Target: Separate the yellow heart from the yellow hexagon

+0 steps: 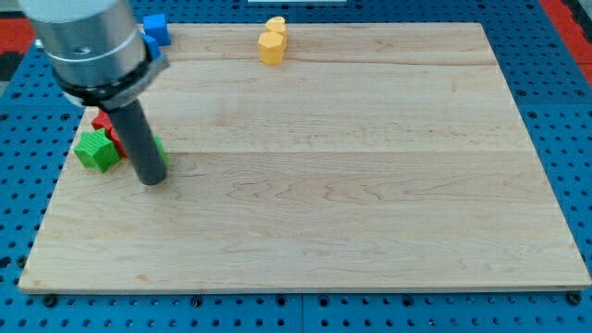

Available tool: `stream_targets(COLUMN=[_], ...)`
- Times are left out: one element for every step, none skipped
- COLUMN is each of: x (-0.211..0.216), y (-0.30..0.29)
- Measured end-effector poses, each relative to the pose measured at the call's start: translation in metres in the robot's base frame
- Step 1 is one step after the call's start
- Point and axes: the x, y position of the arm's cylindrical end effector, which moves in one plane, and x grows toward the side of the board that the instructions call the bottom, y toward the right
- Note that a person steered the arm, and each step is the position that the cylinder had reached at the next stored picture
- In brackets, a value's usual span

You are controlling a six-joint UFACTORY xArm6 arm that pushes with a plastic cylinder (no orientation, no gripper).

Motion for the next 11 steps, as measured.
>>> stream_targets(x=[0.0, -0.003, -0.008, -0.008, -0.01, -0.01, -0.015, -0.025, -0.038, -0.077, -0.129], y=[0.027, 0.064, 0.066, 0.088, 0.094, 0.109, 0.117, 0.121, 0.124, 0.125, 0.125])
